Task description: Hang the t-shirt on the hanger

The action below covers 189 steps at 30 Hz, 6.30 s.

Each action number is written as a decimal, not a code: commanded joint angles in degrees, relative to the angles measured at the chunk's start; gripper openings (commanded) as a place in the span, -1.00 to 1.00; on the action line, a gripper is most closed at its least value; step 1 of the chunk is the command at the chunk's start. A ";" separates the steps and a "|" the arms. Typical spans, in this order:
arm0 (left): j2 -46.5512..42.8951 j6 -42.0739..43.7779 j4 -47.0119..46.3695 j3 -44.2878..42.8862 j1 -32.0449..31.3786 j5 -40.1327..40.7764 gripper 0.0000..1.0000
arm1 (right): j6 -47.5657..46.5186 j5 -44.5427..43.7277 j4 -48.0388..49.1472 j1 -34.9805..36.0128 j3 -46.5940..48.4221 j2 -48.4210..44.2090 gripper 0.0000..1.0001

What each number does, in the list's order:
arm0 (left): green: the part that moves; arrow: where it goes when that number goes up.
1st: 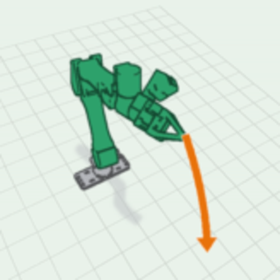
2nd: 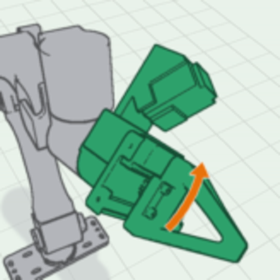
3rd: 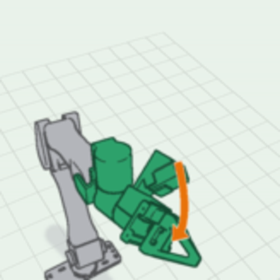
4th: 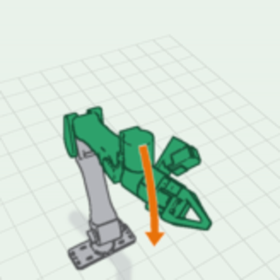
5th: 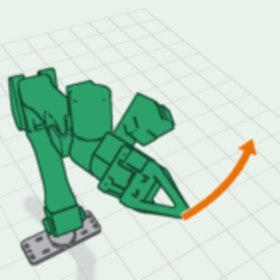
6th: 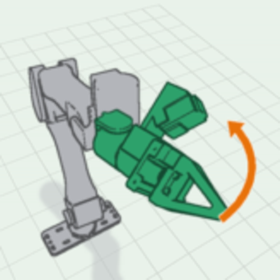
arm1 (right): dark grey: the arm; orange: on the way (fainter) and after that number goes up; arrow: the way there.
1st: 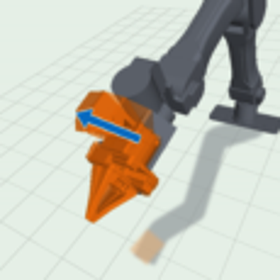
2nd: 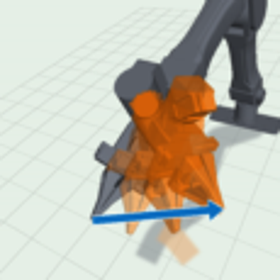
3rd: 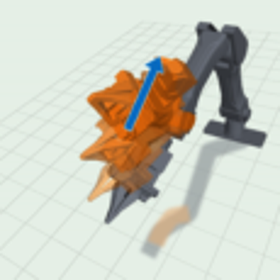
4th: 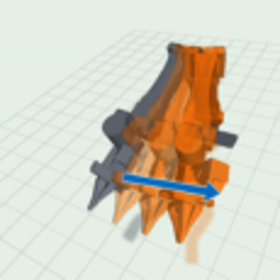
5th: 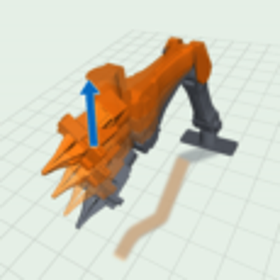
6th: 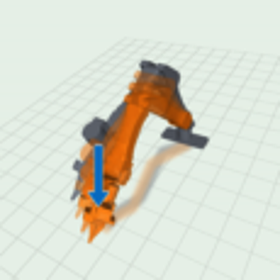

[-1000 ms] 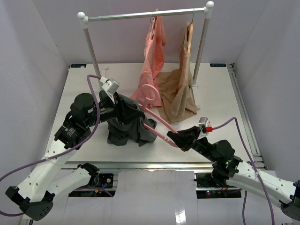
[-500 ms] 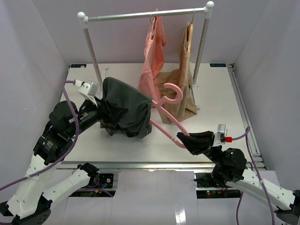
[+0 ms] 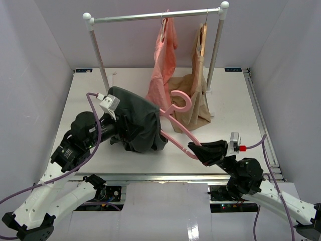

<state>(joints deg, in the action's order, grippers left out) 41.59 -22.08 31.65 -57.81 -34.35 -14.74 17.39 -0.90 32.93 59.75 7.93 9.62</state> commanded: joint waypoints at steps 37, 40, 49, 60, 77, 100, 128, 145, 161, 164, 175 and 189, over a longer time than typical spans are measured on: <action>17.91 1.77 11.72 -33.76 -0.19 -6.55 -0.98 | 2.18 5.63 19.33 0.06 -12.34 0.55 -0.84; 19.17 5.25 13.66 -32.82 -0.19 -7.96 -0.97 | 1.36 4.64 21.34 0.02 -12.62 3.52 -0.84; 20.26 10.15 19.23 -33.83 -0.19 -12.01 -1.00 | 2.47 7.05 36.27 0.08 -14.61 16.44 -0.84; 18.75 12.76 22.13 -37.54 -0.19 -10.57 -0.15 | 0.80 6.91 38.65 0.09 -14.42 13.50 -0.84; 25.11 25.71 27.27 -46.69 -2.13 -11.28 0.61 | 1.33 5.70 30.96 0.02 -19.12 -0.07 -0.84; 20.11 23.84 31.91 -38.34 -2.13 -14.96 0.83 | 1.42 -4.80 24.29 0.02 -21.38 -13.57 -0.84; 12.30 25.92 23.63 -37.93 -2.13 -12.99 0.96 | -1.37 -6.72 14.46 0.09 -17.05 -11.95 -0.84; 16.74 47.35 22.97 -41.48 -2.13 -6.93 0.89 | -3.41 1.96 9.32 0.02 -19.72 -14.11 -0.84; 21.21 56.10 31.40 -45.33 -2.13 -16.65 0.51 | -3.70 8.12 8.55 0.03 -17.59 -9.88 -0.84; 21.99 56.25 33.12 -44.62 -2.13 -17.66 0.50 | -4.08 8.29 8.33 0.11 -17.51 -9.95 -0.84; 21.13 53.60 36.86 -38.70 -2.13 -19.28 0.12 | -5.62 10.70 8.18 0.02 -15.76 -7.77 -0.85; 20.52 46.82 31.49 -27.29 -3.03 -39.44 -0.49 | -14.09 4.17 3.95 0.02 -0.53 -0.70 -0.84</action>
<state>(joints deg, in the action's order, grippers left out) 62.66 28.40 68.15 -87.39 -36.42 -45.11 6.21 6.73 33.02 59.55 1.82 7.46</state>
